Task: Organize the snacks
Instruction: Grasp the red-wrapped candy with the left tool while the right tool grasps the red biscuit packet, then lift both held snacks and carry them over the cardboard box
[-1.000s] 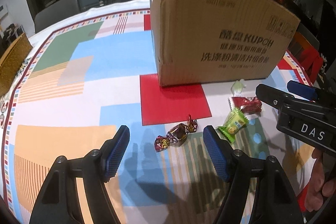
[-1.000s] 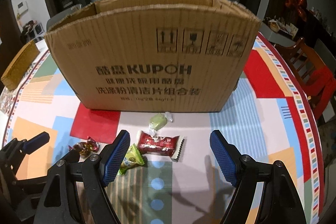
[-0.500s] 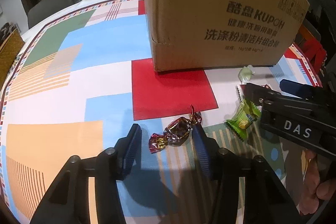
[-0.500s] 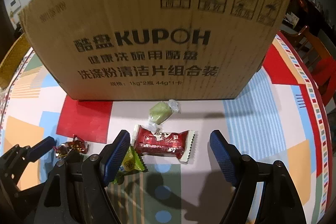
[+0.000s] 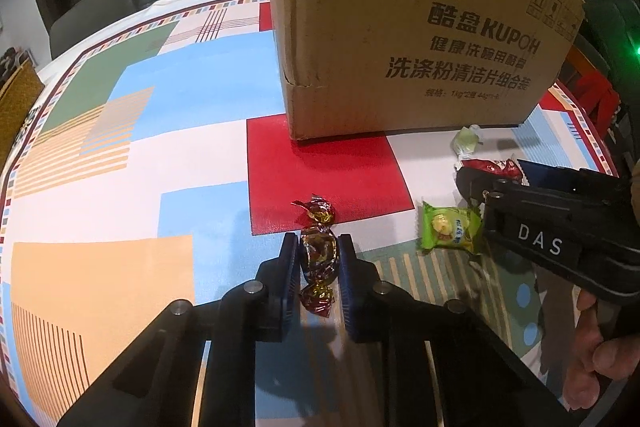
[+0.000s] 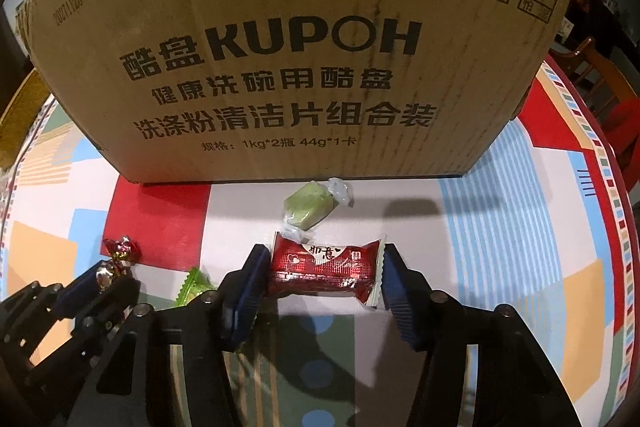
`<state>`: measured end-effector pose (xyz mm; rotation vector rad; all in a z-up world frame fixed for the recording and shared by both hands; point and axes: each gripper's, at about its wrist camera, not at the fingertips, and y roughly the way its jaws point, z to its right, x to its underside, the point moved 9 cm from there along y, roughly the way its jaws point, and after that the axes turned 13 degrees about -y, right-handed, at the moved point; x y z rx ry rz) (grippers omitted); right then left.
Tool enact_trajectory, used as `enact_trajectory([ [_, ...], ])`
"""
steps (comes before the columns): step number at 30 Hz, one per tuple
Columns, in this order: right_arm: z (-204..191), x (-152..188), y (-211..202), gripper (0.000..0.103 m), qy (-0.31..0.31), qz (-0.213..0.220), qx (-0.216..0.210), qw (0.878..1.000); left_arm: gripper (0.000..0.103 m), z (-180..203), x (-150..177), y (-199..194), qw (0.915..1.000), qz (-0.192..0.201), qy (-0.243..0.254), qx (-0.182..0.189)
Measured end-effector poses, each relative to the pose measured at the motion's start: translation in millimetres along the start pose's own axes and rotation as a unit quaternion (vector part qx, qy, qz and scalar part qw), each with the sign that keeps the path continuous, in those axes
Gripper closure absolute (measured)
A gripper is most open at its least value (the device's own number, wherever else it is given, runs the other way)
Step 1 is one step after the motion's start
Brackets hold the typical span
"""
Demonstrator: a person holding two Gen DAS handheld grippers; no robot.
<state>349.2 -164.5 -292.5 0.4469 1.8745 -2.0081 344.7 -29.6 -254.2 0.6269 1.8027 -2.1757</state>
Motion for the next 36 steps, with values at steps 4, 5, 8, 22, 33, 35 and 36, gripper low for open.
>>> enact_trajectory([
  [4,3,-4,-5,0.051,0.002,0.004,0.001,1.0,0.084,1,1,-1,1.0,-0.001,-0.003,0.002],
  [5,4,-4,-7,0.051,0.002,0.007,0.002,1.0,0.084,0,1,-1,1.0,-0.001,-0.003,0.002],
  [8,4,-3,-14,0.052,0.001,0.013,0.002,1.0,0.084,1,2,-4,1.0,0.001,-0.004,0.002],
  [22,12,-7,-49,0.052,0.002,0.044,0.005,0.999,0.084,5,-7,-31,0.9995,0.03,-0.007,-0.001],
  [33,13,-6,-82,0.052,0.002,0.073,0.005,0.997,0.084,12,-11,-60,0.9985,0.054,-0.007,-0.002],
  [35,14,-7,-87,0.052,0.002,0.078,0.005,0.997,0.084,13,-13,-65,0.9983,0.058,-0.009,-0.002],
  [36,18,-9,-86,0.052,0.002,0.08,0.005,0.997,0.084,15,-14,-68,0.9981,0.061,-0.009,-0.003],
])
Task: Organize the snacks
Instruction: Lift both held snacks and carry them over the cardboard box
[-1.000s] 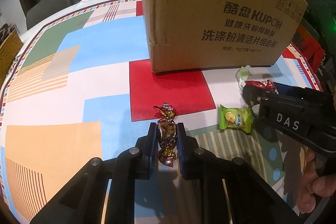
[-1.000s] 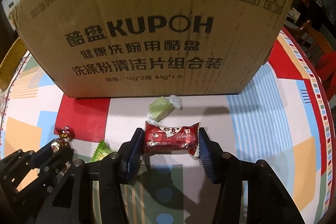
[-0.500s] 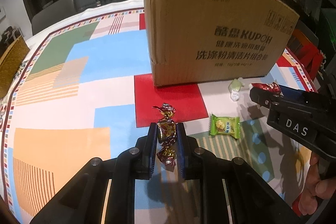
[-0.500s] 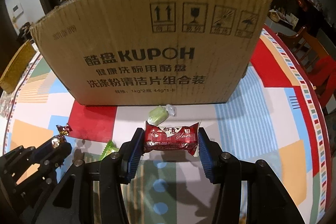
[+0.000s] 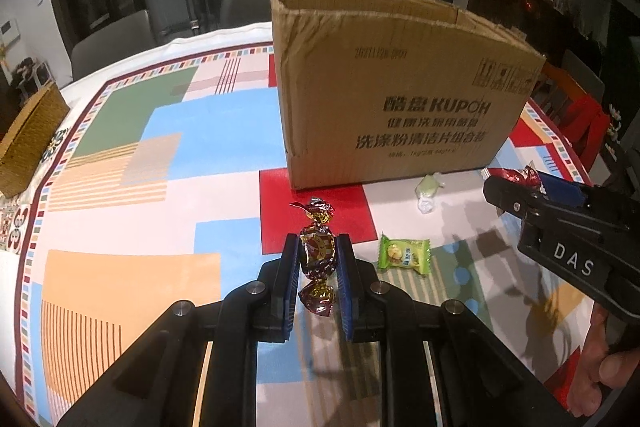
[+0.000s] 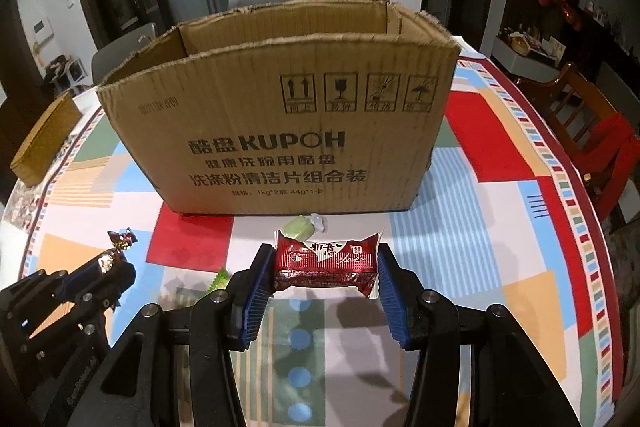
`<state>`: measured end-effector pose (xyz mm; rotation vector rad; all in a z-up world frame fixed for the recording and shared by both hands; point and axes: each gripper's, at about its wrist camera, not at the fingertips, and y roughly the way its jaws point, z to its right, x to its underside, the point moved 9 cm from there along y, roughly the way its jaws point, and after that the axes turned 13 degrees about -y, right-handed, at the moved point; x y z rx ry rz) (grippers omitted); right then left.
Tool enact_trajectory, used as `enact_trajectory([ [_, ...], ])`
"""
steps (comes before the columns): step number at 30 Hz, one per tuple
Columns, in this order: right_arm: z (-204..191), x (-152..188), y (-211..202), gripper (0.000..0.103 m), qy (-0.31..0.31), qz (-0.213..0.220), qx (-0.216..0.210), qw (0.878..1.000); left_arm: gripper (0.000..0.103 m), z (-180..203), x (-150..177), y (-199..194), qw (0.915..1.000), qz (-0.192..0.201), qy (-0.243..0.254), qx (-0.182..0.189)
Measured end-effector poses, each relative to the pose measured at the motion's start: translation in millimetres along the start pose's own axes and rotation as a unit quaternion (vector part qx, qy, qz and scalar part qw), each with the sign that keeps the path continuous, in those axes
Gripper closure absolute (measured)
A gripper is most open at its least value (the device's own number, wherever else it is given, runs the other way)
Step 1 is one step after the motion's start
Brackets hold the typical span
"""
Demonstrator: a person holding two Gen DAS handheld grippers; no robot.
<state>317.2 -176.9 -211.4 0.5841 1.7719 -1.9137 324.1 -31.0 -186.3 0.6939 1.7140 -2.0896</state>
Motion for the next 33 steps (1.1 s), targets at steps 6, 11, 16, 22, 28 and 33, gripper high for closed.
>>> enact_trajectory([
  [6,7,-4,-12,0.052,-0.002,0.014,0.001,1.0,0.084,6,-10,-13,0.9999,0.016,-0.003,0.002],
  [11,13,-11,-22,0.052,-0.004,0.028,0.004,1.0,0.084,12,-18,-23,0.9996,0.026,-0.004,0.004],
  [16,18,-21,-33,0.052,-0.006,0.042,0.006,0.999,0.084,17,-27,-30,0.9993,0.036,-0.005,0.007],
  [22,23,-32,-44,0.052,-0.01,0.057,0.009,0.998,0.084,21,-42,-39,0.9987,0.049,-0.008,0.012],
  [28,26,-46,-54,0.052,-0.015,0.075,0.011,0.997,0.084,26,-61,-48,0.9977,0.065,-0.008,0.016],
  [33,28,-58,-62,0.052,-0.018,0.087,0.014,0.996,0.084,31,-80,-54,0.9965,0.08,-0.01,0.02],
])
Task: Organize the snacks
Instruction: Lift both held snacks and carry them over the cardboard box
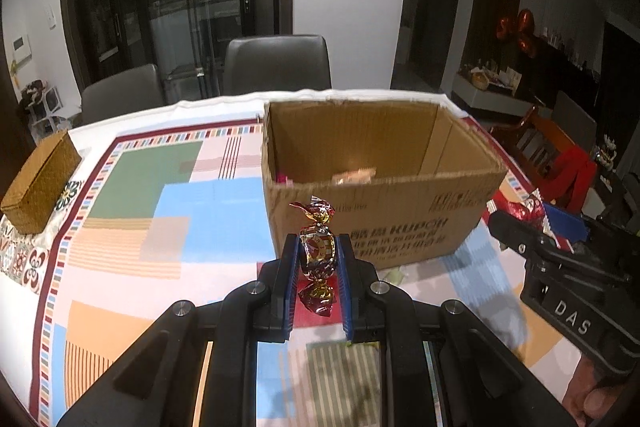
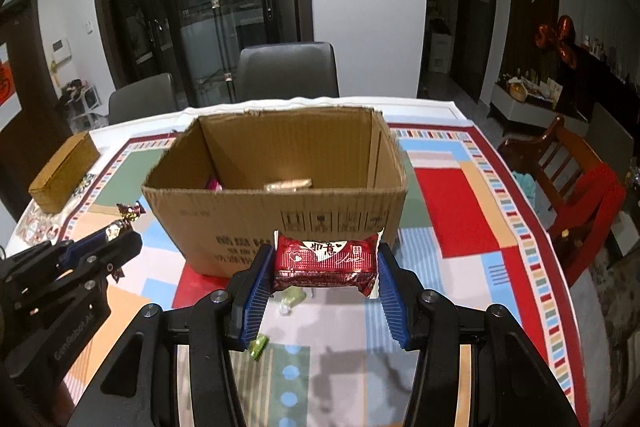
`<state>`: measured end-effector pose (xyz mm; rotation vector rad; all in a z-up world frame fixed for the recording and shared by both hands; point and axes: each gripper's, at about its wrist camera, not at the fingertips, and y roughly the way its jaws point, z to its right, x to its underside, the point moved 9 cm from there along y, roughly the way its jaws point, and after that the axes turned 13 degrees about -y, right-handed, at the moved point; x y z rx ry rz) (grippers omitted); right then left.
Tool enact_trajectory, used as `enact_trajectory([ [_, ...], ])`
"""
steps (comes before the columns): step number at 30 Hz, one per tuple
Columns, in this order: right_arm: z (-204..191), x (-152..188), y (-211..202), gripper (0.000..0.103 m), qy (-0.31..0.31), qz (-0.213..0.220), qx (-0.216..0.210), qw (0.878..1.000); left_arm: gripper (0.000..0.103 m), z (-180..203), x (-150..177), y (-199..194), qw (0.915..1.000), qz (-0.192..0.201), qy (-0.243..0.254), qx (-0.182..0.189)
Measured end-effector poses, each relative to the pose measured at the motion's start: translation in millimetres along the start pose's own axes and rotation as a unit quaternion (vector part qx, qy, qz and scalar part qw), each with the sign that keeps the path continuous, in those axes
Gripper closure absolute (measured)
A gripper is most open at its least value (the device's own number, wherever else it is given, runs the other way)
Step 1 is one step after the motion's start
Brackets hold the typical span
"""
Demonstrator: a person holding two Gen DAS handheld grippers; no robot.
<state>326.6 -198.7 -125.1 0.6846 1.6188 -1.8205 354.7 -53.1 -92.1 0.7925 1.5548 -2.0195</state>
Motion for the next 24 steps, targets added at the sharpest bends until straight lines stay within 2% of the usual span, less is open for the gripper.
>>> enact_trajectory([
  [24,18,-66,-11,0.052,-0.024,0.061,0.015,0.998,0.084,12,-63,10,0.9992,0.036,-0.007,0.015],
])
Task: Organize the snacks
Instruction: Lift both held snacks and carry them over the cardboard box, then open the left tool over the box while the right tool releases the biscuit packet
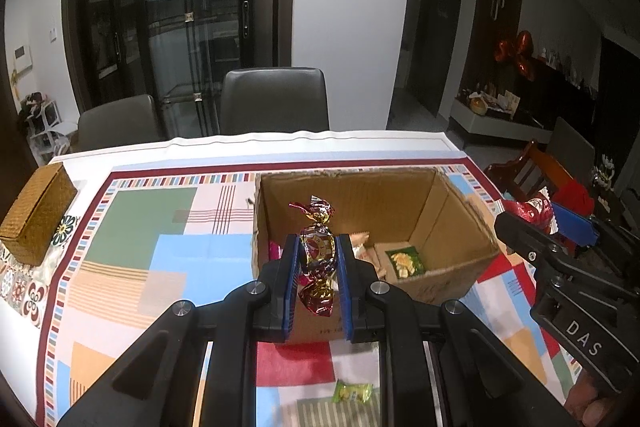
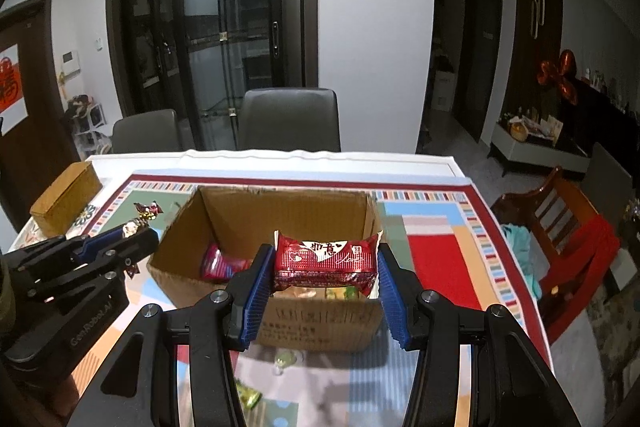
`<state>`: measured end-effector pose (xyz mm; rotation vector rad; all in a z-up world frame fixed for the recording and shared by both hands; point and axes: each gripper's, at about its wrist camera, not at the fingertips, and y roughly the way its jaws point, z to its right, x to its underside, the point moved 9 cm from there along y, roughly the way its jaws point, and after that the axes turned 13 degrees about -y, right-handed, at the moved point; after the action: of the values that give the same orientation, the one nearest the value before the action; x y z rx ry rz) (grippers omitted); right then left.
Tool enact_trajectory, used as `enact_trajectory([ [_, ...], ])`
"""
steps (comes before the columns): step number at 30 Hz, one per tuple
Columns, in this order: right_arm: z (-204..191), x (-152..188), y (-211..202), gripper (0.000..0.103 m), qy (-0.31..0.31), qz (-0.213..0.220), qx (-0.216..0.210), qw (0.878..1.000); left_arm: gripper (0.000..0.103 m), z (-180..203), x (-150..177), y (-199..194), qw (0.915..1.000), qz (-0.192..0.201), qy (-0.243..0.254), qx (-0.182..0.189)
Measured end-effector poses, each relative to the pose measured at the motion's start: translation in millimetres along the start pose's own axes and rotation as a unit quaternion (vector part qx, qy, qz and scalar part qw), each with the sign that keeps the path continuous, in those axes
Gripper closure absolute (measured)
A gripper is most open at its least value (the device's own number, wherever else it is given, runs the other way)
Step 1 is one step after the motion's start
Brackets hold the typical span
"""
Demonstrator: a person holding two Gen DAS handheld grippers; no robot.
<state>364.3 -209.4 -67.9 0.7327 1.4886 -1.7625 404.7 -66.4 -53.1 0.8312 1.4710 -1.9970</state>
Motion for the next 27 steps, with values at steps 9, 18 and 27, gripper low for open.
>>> enact_trajectory([
  [9,2,-15,15,0.052,-0.009,0.004,-0.001,1.0,0.084,-1,-12,18,1.0,-0.002,0.001,-0.003],
  [18,3,-15,34,0.052,-0.005,-0.005,-0.006,1.0,0.084,1,-13,38,0.9999,-0.014,0.0,-0.005],
  [27,3,-15,54,0.051,-0.004,-0.016,-0.021,1.0,0.084,1,-11,57,0.9995,-0.031,0.0,-0.006],
])
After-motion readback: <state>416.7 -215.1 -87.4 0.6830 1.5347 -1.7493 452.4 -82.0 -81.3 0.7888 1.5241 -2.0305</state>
